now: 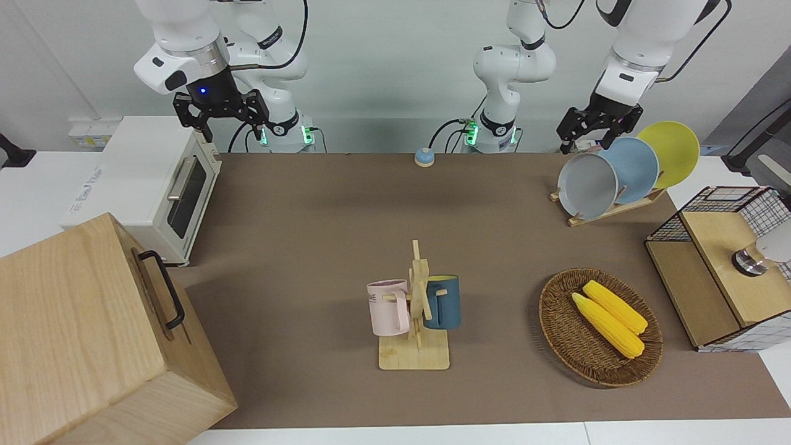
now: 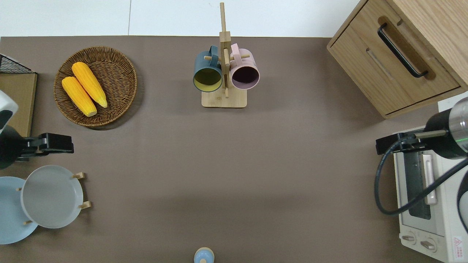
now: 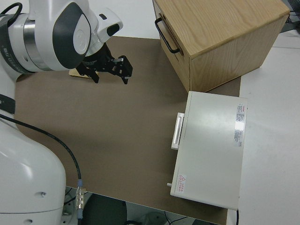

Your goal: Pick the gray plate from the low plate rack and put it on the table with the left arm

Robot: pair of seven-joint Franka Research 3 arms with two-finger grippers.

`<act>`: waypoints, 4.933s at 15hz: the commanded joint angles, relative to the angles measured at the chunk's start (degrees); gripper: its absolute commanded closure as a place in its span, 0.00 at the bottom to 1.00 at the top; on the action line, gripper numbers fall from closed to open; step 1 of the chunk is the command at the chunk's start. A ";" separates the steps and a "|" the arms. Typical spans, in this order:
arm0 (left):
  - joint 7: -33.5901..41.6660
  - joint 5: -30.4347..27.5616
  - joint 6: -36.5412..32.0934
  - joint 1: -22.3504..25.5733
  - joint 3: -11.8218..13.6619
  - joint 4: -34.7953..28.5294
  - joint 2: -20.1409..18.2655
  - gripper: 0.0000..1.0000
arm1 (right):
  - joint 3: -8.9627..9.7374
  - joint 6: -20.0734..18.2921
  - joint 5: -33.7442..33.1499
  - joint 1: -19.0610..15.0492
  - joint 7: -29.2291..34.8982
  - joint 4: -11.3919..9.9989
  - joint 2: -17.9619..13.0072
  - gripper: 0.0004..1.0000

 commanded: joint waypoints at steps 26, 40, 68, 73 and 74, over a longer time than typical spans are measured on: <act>14.36 9.08 10.37 1.13 14.77 -21.96 -10.68 0.01 | 0.29 -0.83 0.34 -0.41 0.01 0.35 -0.14 0.01; 14.10 13.12 24.43 1.39 14.77 -37.78 -13.84 0.01 | 0.29 -0.83 0.34 -0.41 0.01 0.35 -0.14 0.01; 13.75 13.21 29.54 2.80 14.34 -42.36 -13.93 1.00 | 0.29 -0.83 0.34 -0.41 -0.08 0.35 -0.14 0.01; 11.29 13.21 28.40 2.80 13.11 -40.78 -15.07 1.00 | 0.38 -0.83 0.34 -0.41 0.01 0.35 -0.14 0.01; 10.59 13.30 27.44 2.80 12.76 -40.26 -15.25 1.00 | 0.29 -0.83 0.34 -0.41 0.01 0.35 -0.14 0.01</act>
